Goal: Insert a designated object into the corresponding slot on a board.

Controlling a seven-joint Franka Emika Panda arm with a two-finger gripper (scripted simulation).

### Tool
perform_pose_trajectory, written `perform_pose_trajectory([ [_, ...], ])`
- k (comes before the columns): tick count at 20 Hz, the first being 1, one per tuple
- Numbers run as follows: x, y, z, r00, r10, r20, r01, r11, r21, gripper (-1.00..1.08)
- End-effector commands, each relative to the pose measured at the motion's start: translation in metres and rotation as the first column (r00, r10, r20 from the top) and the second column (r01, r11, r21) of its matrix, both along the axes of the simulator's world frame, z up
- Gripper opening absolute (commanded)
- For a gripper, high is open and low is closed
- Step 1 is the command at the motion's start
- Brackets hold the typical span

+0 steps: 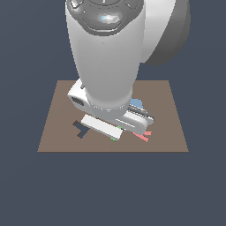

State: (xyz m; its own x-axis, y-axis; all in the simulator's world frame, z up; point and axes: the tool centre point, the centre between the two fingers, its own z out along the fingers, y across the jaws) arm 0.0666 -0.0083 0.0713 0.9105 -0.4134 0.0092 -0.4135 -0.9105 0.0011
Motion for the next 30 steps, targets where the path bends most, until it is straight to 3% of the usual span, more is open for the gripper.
perform_pose_trajectory([
  [1,0.005,0.001,-0.009,1.0,-0.031,-0.003,0.031,1.0,0.002,1.0],
  [21,0.012,0.002,-0.041,0.998,-0.069,-0.008,0.069,0.998,0.005,1.0],
  [22,0.012,0.002,-0.041,0.998,-0.069,-0.008,0.069,0.998,0.005,-1.0],
  [30,0.012,0.002,-0.041,0.998,-0.069,-0.008,0.069,0.998,0.005,-1.0],
])
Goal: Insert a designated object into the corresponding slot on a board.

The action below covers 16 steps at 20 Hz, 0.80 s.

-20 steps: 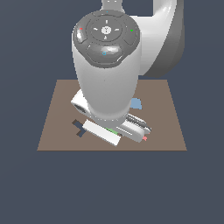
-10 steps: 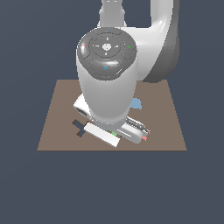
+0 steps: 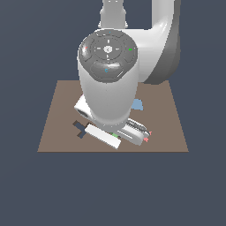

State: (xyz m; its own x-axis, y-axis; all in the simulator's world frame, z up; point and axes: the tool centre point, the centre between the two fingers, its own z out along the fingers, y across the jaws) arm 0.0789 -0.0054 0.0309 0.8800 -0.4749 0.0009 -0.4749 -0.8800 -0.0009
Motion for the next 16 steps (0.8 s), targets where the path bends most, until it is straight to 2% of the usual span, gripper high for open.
perform_pose_trajectory([
  [1,0.0,0.0,-0.001,1.0,0.0,-0.001,0.0,1.0,0.0,-1.0],
  [10,-0.001,-0.006,0.003,1.0,-0.006,-0.002,0.006,1.0,0.0,-1.0],
  [16,-0.006,-0.049,0.006,0.998,-0.055,-0.001,0.055,0.998,0.0,-1.0],
])
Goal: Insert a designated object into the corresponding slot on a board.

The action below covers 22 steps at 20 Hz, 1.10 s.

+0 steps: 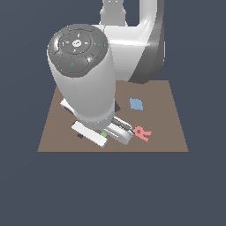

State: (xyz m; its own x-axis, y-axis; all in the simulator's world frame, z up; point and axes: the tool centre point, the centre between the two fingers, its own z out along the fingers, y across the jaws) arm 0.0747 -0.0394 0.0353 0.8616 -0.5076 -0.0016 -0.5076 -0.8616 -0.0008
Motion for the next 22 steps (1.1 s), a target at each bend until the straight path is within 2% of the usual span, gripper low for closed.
perform_pose_trajectory([
  [1,-0.003,-0.027,0.002,1.0,-0.03,0.001,0.03,1.0,-0.001,-1.0],
  [4,-0.008,-0.053,0.004,0.998,-0.06,0.001,0.06,0.998,0.0,-1.0],
  [8,-0.011,-0.072,0.005,0.997,-0.081,0.0,0.081,0.997,0.0,-1.0],
  [18,-0.011,-0.074,-0.004,0.996,-0.084,-0.001,0.084,0.996,-0.001,-1.0],
  [19,-0.011,-0.074,-0.004,0.996,-0.084,-0.001,0.084,0.996,-0.001,1.0],
  [22,-0.011,-0.074,-0.004,0.996,-0.084,-0.001,0.084,0.996,-0.001,1.0],
])
